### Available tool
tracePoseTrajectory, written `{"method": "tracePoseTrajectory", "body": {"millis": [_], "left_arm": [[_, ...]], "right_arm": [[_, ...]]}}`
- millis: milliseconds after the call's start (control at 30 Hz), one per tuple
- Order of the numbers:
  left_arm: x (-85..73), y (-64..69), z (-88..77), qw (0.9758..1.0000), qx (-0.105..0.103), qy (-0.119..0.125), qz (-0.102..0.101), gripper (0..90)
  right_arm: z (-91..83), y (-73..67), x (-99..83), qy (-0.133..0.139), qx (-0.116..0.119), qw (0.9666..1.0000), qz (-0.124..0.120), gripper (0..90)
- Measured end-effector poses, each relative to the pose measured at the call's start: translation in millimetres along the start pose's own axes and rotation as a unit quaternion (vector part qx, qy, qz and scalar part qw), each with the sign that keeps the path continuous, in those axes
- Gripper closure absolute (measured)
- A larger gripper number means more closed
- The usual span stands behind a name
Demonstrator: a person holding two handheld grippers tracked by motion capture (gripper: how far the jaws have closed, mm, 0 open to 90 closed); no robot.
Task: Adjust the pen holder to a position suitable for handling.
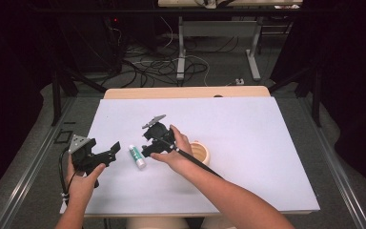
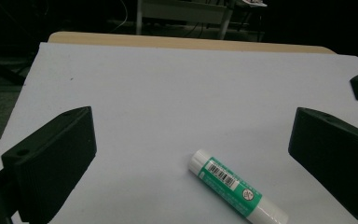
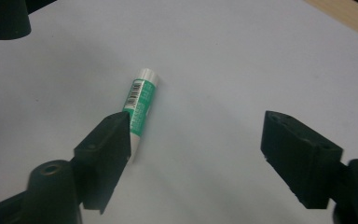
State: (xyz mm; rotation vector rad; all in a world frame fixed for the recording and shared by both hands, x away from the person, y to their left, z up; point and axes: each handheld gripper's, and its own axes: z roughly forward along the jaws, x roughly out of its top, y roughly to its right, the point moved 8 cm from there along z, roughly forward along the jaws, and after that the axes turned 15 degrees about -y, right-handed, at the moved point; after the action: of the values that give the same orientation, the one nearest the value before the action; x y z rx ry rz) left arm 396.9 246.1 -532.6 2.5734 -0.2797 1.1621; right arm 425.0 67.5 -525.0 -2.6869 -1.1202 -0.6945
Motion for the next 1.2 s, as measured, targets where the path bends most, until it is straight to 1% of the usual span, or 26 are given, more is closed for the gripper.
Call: {"method": "tracePoseTrajectory", "body": {"millis": [67,100,167,200,233,300,333,433,467,500,533,567,600,633,667,700,733,767,833,900,933,1033,1067,1100,1133,1200], "left_arm": [[0.0,-0.1,0.1,1.0,0.0,0.0,0.0,0.7],[0.0,-0.5,0.1,1.0,0.0,0.0,0.001,0.7],[-0.2,-0.8,-0.2,1.0,0.0,0.0,0.0,0.7],[-0.3,-1.0,-0.4,1.0,0.0,-0.001,0.0,0.7],[-0.4,-1.3,-0.5,1.0,0.0,-0.001,0.001,0.7],[-0.6,-1.7,-0.7,1.0,0.0,-0.001,0.0,0.7],[-0.7,-1.9,-0.7,1.0,0.0,-0.001,0.0,0.7],[-1.1,-2.6,-0.7,1.0,0.0,0.0,-0.002,0.7],[-1.2,-2.9,-0.9,1.0,0.0,0.0,-0.002,0.7],[-1.4,-3.2,-1.3,1.0,-0.001,-0.001,-0.002,0.7],[-1.5,-3.5,-1.3,1.0,-0.001,-0.001,-0.002,0.7],[-1.8,-3.9,-1.8,1.0,0.0,-0.002,-0.002,0.7],[-1.2,-4.0,-1.4,1.0,0.001,0.003,-0.004,0.7],[-1.5,-4.3,-1.8,1.0,0.002,0.002,-0.004,0.7],[-1.9,-4.5,-2.2,1.0,0.001,0.0,-0.003,0.7],[-2.0,-4.8,-2.2,1.0,0.0,0.0,-0.004,0.7],[-2.0,-4.8,-2.2,1.0,0.0,0.0,-0.004,0.7],[-2.2,-5.0,-2.2,1.0,0.0,-0.001,-0.004,0.7],[-2.3,-5.1,-1.9,1.0,0.0,0.0,-0.005,0.7],[-2.5,-5.3,-1.9,1.0,0.001,-0.002,-0.003,0.7],[-2.5,-5.2,-1.8,1.0,0.001,-0.002,-0.003,0.7],[-2.5,-5.3,-1.7,1.0,0.001,-0.003,-0.002,0.7],[-2.6,-5.3,-1.6,1.0,0.001,-0.003,-0.002,0.7],[-2.5,-5.2,-1.4,1.0,0.001,-0.003,-0.003,0.7],[-2.4,-5.3,-1.2,1.0,0.001,-0.002,-0.002,0.7],[-2.8,-4.9,-1.0,1.0,0.0,-0.004,-0.003,0.7]], "right_arm": [[5.7,-2.4,1.9,-0.007,0.002,1.0,0.001,25.6],[8.8,-3.9,3.1,-0.008,0.003,0.9999,0.007,25.7],[14.9,-6.5,5.4,-0.013,0.006,0.9999,0.008,26.0],[18.0,-7.6,6.2,-0.017,0.003,0.9997,0.014,26.5],[21.1,-9.7,6.7,-0.022,0.007,0.9995,0.019,27.0],[24.2,-10.3,7.3,-0.026,0.008,0.9995,0.018,27.5],[30.0,-13.9,8.4,-0.032,0.013,0.9989,0.03,28.9],[35.3,-15.3,9.7,-0.036,0.013,0.9988,0.031,30.1],[39.7,-16.9,10.4,-0.04,0.019,0.9982,0.041,33.2],[39.7,-16.9,10.4,-0.04,0.019,0.9982,0.041,33.2],[44.2,-18.0,11.3,-0.043,0.03,0.9973,0.051,34.3],[44.2,-18.0,11.3,-0.043,0.03,0.9973,0.051,34.3],[48.6,-20.5,11.5,-0.049,0.049,0.9958,0.06,35.6],[50.7,-21.4,11.5,-0.052,0.054,0.9949,0.067,36.9],[50.7,-21.4,11.5,-0.052,0.054,0.9949,0.067,36.9],[54.5,-21.6,10.9,-0.056,0.062,0.9941,0.069,38.9],[54.5,-21.6,10.9,-0.056,0.062,0.9941,0.069,38.9],[57.7,-22.2,10.1,-0.06,0.069,0.9936,0.066,40.3],[59.3,-23.1,10.3,-0.06,0.07,0.9932,0.071,40.5],[61.6,-23.9,9.6,-0.064,0.072,0.993,0.068,41.2],[63.6,-26.0,9.7,-0.065,0.076,0.9925,0.071,42.8],[66.7,-28.6,9.0,-0.069,0.078,0.9925,0.065,43.5],[66.7,-32.0,8.4,-0.076,0.082,0.9904,0.08,43.9],[66.7,-32.0,8.4,-0.076,0.082,0.9904,0.08,43.9],[69.1,-31.6,8.3,-0.072,0.079,0.9922,0.064,44.1],[70.2,-32.2,8.4,-0.07,0.078,0.9924,0.063,44.4]]}}
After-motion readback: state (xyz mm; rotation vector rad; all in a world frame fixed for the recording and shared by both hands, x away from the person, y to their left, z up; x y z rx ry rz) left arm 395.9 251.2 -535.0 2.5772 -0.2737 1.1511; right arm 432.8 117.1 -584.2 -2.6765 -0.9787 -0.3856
